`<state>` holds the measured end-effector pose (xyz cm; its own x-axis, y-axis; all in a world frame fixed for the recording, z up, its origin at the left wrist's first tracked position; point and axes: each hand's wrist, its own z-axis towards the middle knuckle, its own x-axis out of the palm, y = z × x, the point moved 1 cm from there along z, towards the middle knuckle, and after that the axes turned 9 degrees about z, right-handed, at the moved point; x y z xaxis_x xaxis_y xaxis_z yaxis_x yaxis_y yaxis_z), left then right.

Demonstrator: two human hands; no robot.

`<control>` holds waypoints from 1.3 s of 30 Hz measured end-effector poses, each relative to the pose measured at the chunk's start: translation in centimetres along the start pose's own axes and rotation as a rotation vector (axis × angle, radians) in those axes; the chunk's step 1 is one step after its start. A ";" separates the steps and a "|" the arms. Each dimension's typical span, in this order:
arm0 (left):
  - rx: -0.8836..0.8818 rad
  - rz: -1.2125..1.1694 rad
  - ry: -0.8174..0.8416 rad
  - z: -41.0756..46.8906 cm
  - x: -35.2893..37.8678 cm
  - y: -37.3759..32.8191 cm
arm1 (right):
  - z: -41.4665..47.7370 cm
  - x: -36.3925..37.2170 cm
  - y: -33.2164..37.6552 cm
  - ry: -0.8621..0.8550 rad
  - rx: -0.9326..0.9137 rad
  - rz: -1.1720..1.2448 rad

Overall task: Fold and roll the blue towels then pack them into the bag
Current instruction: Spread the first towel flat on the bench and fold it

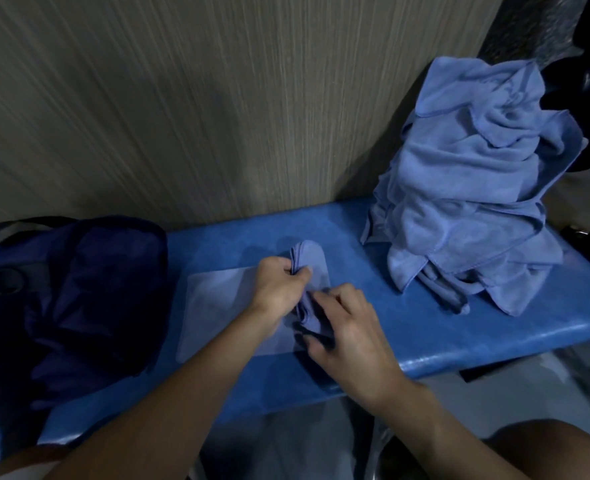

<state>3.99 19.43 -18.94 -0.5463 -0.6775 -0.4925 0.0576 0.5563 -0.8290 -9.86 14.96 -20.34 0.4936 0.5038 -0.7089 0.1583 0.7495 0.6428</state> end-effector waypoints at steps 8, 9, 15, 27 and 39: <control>0.204 0.410 -0.136 0.1 -0.9 1.4 | -0.6 0.9 0.0 0.046 -0.130 -0.218; 0.313 0.534 -0.197 -0.3 -1.0 1.7 | -0.6 1.0 0.0 0.060 -0.133 -0.244; 0.745 0.881 0.016 -0.5 -1.0 3.3 | -1.1 0.4 0.9 0.121 -0.137 -0.194; 0.725 1.147 -0.065 -1.6 -0.8 6.2 | -0.1 2.8 -1.4 0.140 0.121 -0.359; 0.724 1.169 -0.101 -2.1 -1.8 7.2 | 1.5 2.1 -0.7 0.008 0.525 -0.098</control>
<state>3.70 25.69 -23.48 0.1805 -0.0428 -0.9826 0.8716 0.4699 0.1396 -7.64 14.79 -21.85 0.4488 0.4468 -0.7739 0.6113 0.4782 0.6306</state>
